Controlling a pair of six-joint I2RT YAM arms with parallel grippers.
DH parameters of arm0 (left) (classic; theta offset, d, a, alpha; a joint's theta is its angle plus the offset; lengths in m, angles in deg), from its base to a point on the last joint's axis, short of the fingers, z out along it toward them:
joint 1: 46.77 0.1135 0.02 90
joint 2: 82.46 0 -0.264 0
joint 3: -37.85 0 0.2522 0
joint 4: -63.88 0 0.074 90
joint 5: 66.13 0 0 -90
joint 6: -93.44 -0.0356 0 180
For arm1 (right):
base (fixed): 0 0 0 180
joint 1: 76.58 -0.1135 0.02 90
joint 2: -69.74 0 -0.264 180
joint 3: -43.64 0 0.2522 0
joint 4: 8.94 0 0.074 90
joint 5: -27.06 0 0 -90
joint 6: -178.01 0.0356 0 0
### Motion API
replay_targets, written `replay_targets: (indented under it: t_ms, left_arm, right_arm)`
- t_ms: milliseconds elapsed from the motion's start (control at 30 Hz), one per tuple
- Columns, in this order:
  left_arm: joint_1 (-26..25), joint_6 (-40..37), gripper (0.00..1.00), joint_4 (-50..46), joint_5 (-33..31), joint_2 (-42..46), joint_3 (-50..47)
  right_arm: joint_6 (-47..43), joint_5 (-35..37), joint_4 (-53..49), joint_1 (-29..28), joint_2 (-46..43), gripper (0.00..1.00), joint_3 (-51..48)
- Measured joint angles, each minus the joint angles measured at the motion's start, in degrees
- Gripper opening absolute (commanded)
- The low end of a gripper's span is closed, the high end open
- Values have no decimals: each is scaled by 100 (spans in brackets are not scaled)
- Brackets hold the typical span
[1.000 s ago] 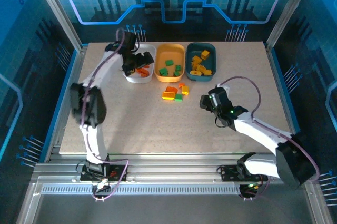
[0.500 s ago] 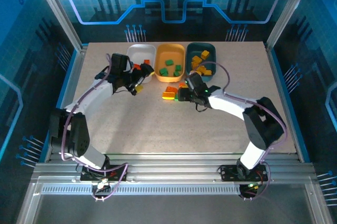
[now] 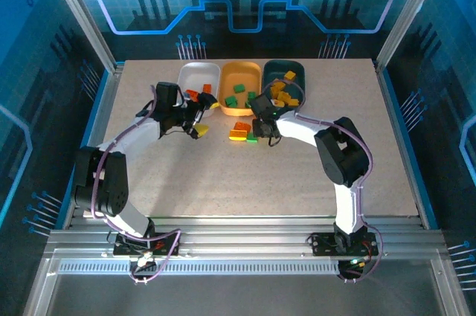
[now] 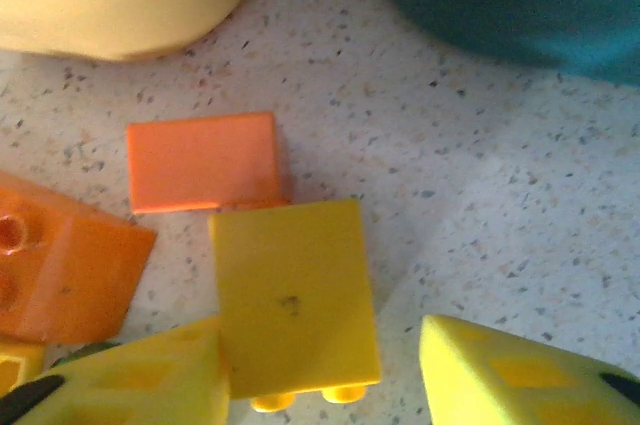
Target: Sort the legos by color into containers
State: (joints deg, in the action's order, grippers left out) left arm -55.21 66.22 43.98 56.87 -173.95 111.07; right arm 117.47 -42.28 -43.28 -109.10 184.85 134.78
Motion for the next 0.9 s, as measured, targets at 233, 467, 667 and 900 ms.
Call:
replay_targets:
  t_ms: [233,467,667,900]
  left_arm:
    - [7,188,99,306,164,0,-9]
    - [15,295,99,492,186,2,-114]
    - [2,542,99,820,343,-72,-190]
    - [-302,654,99,992,505,-372,-190]
  right_arm:
    - [-302,59,-20,66,0,20,20]
    - [-415,210,-42,81,-802,22,-664]
    - [-520,216,-127,647,-1851,23,-623]
    - [-511,-155,-376,1574,-619,24,1145]
